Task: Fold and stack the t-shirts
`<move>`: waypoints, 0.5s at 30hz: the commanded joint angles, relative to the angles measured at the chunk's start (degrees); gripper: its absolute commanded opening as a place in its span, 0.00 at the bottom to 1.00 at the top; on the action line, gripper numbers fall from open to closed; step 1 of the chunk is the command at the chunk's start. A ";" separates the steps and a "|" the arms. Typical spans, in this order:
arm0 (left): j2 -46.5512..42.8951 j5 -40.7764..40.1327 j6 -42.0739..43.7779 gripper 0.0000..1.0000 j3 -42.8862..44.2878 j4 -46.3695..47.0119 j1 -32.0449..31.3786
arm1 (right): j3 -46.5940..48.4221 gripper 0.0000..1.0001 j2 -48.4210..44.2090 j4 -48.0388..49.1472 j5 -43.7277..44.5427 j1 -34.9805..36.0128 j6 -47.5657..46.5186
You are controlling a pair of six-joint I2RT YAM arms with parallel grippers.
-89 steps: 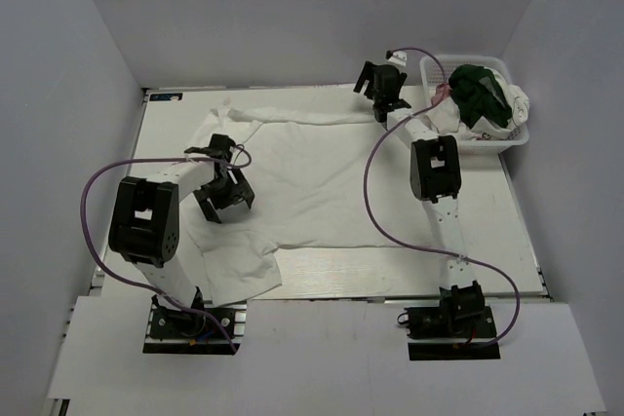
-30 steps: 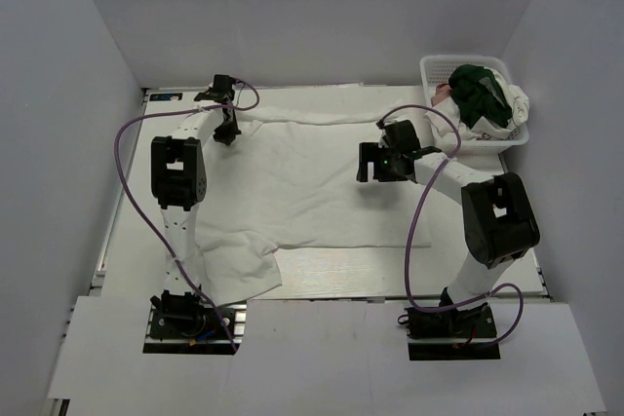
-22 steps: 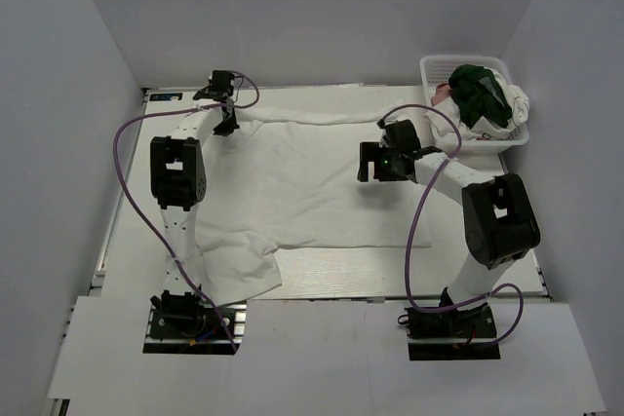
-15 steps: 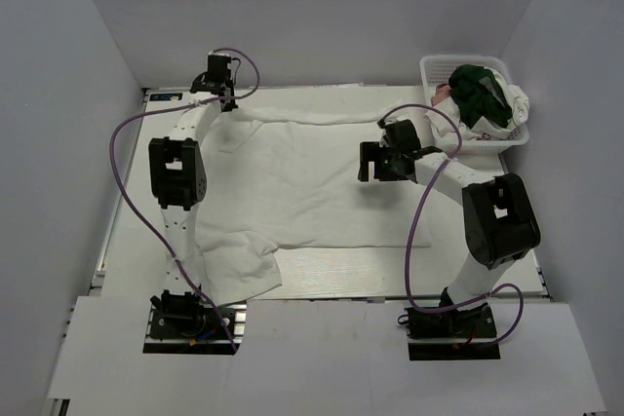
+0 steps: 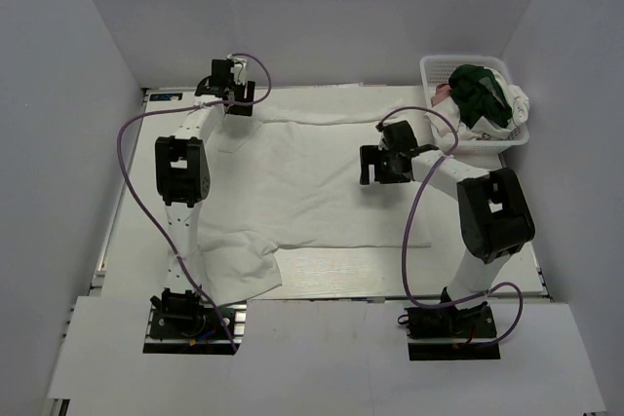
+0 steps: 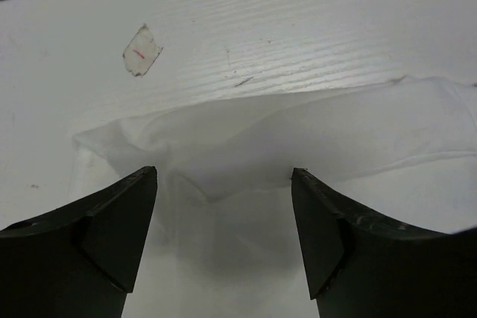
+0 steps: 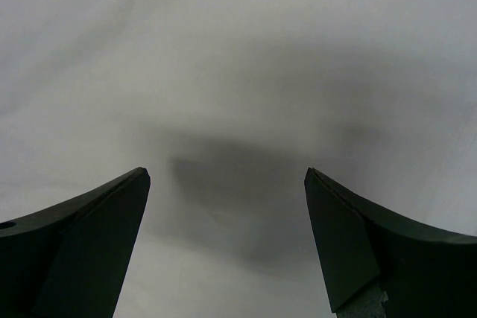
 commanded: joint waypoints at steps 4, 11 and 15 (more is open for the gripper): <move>4.01 0.38 3.92 0.72 8.63 -1.54 0.24 | 3.48 0.90 0.92 -1.16 2.03 -0.16 -0.84; 0.68 -0.78 5.33 0.00 3.46 4.61 0.24 | 5.06 0.90 2.76 -2.12 2.30 -0.08 -0.67; -0.46 1.16 6.12 0.00 3.45 4.08 0.24 | 5.50 0.90 3.47 -1.86 1.68 -0.34 -0.58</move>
